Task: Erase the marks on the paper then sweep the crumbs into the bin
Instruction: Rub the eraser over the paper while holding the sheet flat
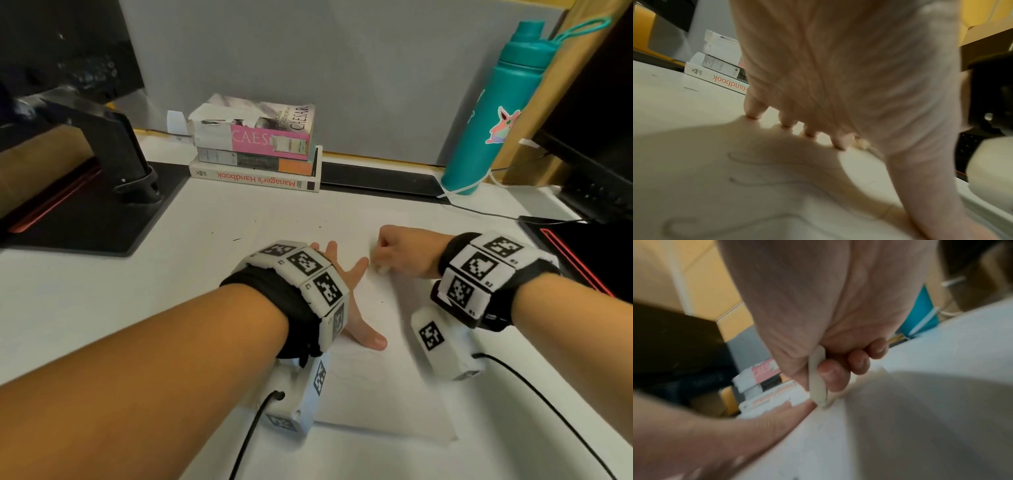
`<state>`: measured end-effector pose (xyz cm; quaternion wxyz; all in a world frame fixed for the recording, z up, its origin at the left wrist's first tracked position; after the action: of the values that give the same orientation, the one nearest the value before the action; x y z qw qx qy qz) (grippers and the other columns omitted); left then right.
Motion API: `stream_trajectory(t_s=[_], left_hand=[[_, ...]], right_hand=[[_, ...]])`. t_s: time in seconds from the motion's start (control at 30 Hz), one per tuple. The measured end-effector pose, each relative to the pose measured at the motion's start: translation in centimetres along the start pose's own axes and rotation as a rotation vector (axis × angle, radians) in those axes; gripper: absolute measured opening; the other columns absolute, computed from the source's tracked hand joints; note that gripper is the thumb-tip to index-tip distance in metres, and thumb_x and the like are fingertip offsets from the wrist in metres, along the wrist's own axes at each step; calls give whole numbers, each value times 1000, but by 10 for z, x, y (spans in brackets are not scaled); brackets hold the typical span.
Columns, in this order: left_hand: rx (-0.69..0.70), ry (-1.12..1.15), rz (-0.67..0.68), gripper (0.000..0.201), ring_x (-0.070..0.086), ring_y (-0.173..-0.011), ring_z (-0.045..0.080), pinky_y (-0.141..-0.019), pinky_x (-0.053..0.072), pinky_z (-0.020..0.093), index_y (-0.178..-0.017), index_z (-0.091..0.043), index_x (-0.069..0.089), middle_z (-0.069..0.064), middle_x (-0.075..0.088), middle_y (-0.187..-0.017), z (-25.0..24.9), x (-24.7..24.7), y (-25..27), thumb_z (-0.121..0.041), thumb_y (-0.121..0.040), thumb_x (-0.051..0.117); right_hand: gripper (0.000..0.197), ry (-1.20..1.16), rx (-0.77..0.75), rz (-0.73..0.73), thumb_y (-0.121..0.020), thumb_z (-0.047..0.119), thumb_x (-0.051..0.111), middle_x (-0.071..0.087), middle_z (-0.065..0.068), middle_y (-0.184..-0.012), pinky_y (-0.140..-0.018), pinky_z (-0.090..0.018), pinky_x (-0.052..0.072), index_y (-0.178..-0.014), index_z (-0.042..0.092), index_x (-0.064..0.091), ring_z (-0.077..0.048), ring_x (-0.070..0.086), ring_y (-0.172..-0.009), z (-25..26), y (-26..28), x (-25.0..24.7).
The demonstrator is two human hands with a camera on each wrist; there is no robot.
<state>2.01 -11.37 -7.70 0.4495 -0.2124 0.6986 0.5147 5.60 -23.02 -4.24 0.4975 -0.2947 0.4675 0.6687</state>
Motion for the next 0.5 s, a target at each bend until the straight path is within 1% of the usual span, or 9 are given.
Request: stream_trajectory(t_s=[0.03,0.1,0.13,0.2,0.27,0.37,0.4,0.43,0.5], left_hand=[[10,2,-6,123,-23,-142,37,-111,-4,60,-145,-39,-23,9,-32,-153,0,-1,1,-84,-61,55],[14,-14,0,124,-22,-143,36,-112,-3,59,-146,-36,-24,9,-31,-154,0,0,3,-84,-62,54],[12,-31,4,123,-21,-143,35,-113,-2,57,-147,-33,-24,8,-30,-155,-1,0,3,-83,-64,53],[28,-64,10,119,-18,-145,33,-114,-1,54,-148,-25,-24,7,-29,-155,-5,-1,7,-79,-72,50],[140,-89,-23,103,-14,-146,29,-116,2,52,-149,-22,-21,5,-27,-156,-21,-2,17,-70,-84,43],[399,-111,3,76,-5,-148,19,-117,4,50,-152,-27,-8,-3,-17,-159,-55,1,37,-59,-94,30],[388,-134,42,73,-5,-148,16,-117,2,48,-153,-27,-7,-5,-16,-159,-54,3,38,-60,-95,25],[307,-144,73,73,-7,-148,17,-117,-1,47,-152,-28,-8,-5,-17,-159,-46,4,33,-61,-95,22],[47,-128,29,77,-10,-147,23,-116,-2,45,-152,-22,-10,1,-19,-159,-17,-5,18,-63,-95,21]], right_hand=[[18,-133,15,-30,-93,18,48,57,-5,-82,-72,-27,47,-75,16,46,-15,52,-73,-4,-3,-2],[28,-300,31,-63,-94,13,44,49,-5,-68,-60,-24,40,-66,14,43,-17,45,-62,-13,-5,-3],[31,-345,25,-64,-95,13,42,47,-7,-63,-60,-25,37,-64,11,45,-20,43,-60,-18,-6,-2],[35,-378,2,-57,-95,16,39,49,-10,-60,-67,-32,36,-63,7,49,-25,42,-63,-22,-7,0],[40,-408,-10,-67,-95,18,38,49,-10,-57,-69,-34,35,-59,7,50,-25,42,-61,-25,-7,2],[45,-475,3,-65,-96,17,38,46,-8,-53,-62,-30,33,-53,9,48,-18,38,-52,-26,-10,3],[46,-463,9,-55,-96,17,37,45,-7,-53,-61,-29,32,-52,9,48,-17,37,-50,-26,-11,4],[47,-446,8,-53,-97,17,37,46,-6,-52,-61,-29,32,-51,10,48,-16,37,-50,-26,-12,4],[49,-427,7,-61,-97,16,37,47,-6,-52,-63,-31,33,-50,11,49,-17,38,-50,-26,-13,3]])
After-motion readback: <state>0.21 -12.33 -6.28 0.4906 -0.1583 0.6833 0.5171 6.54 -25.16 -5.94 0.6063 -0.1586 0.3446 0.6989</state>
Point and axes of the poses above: each hand's wrist, its own y-axis away from the middle knuckle, its own x-axis out of the palm, z = x × y, the point moved 6 cm from there along -y, towards the middle knuckle
